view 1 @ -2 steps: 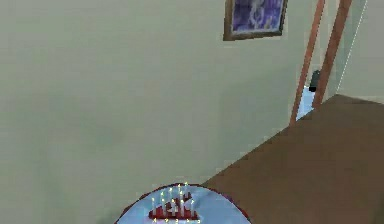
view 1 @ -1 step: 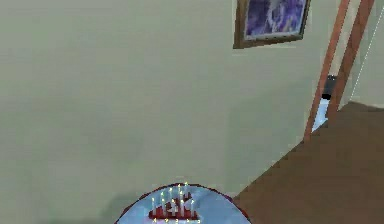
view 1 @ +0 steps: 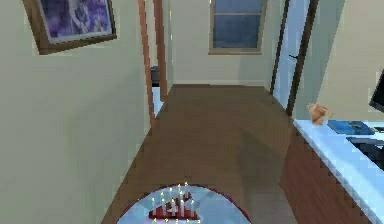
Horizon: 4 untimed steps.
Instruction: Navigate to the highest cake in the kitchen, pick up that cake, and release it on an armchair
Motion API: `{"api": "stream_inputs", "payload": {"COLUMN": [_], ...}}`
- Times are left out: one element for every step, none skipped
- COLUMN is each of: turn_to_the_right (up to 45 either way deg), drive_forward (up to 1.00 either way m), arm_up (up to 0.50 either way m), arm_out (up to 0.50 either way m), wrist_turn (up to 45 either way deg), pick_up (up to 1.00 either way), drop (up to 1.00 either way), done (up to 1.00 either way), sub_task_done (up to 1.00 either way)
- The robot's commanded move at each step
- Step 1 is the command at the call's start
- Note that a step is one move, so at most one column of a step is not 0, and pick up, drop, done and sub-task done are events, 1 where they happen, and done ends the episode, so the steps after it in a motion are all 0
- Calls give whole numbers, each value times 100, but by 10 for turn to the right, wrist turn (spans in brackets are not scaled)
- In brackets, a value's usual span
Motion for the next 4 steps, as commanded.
{"api": "stream_inputs", "payload": {"turn_to_the_right": [0,0,0,150], "drive_forward": [100,100,100,0], "arm_up": [0,0,0,0], "arm_out": [0,0,0,0], "wrist_turn": [0,0,0,0], "pick_up": [0,0,0,0], "drop": [0,0,0,0], "done": [0,0,0,0], "sub_task_done": [0,0,0,0]}}
